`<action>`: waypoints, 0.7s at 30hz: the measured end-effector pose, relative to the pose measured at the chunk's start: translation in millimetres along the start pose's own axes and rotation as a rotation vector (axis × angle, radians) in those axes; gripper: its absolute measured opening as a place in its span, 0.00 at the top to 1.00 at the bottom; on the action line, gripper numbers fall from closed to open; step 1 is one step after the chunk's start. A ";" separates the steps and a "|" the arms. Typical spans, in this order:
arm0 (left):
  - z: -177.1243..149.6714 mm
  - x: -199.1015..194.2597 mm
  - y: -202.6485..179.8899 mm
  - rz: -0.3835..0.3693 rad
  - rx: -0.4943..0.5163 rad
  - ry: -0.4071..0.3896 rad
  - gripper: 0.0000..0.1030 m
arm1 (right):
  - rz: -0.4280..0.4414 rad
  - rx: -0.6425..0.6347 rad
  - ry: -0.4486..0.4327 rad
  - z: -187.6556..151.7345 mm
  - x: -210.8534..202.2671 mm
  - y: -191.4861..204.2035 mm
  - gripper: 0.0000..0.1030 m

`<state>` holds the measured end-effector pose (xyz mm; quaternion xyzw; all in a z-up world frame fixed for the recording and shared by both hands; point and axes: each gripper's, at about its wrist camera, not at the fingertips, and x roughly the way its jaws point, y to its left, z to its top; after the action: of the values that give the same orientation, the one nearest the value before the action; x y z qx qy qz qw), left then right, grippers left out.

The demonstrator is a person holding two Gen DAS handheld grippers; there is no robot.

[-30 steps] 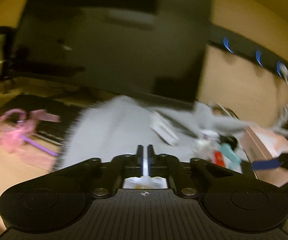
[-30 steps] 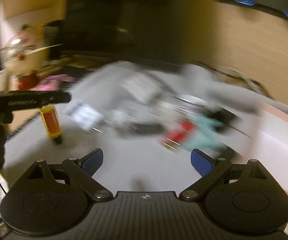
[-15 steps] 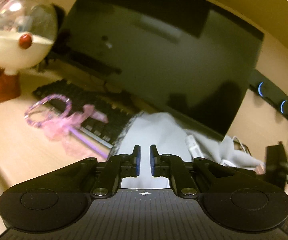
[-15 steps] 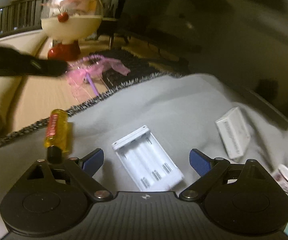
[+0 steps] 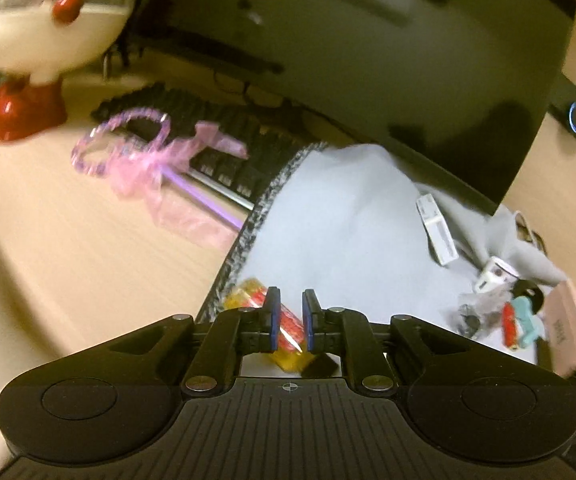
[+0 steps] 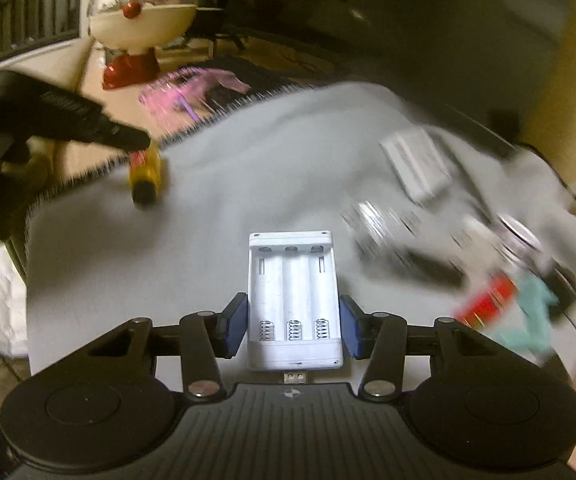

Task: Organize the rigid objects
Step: 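Grasp the white battery holder with the right gripper while the left lifts the yellow bottle, then carry the yellow bottle and battery holder toward the pink box with both grippers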

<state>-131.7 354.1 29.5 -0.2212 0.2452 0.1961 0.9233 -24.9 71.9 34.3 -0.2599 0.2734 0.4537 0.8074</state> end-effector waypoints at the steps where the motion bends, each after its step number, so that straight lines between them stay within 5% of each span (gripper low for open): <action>1: -0.2 2.6 -4.7 0.015 0.024 -0.010 0.86 | -0.012 0.005 0.007 -6.8 -4.4 -3.3 0.54; 6: -4.5 6.0 -30.6 0.047 0.154 0.001 0.86 | -0.050 0.043 0.012 -33.0 -21.2 -18.3 0.54; 11: -12.1 -2.5 -36.5 0.080 0.165 -0.022 0.86 | -0.081 0.028 -0.045 -45.3 -27.3 -14.5 0.51; 16: -8.0 -18.6 -19.1 0.142 0.006 -0.050 0.83 | -0.109 -0.021 -0.101 -52.0 -30.0 -8.3 0.46; 21: -1.1 -2.3 2.6 0.095 -0.195 0.013 0.82 | -0.073 0.007 -0.112 -53.4 -32.6 -13.9 0.38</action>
<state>-135.2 355.2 29.0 -0.2995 0.2409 0.2614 0.8854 -38.1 10.8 20.6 -0.2411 0.2199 0.4368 0.8383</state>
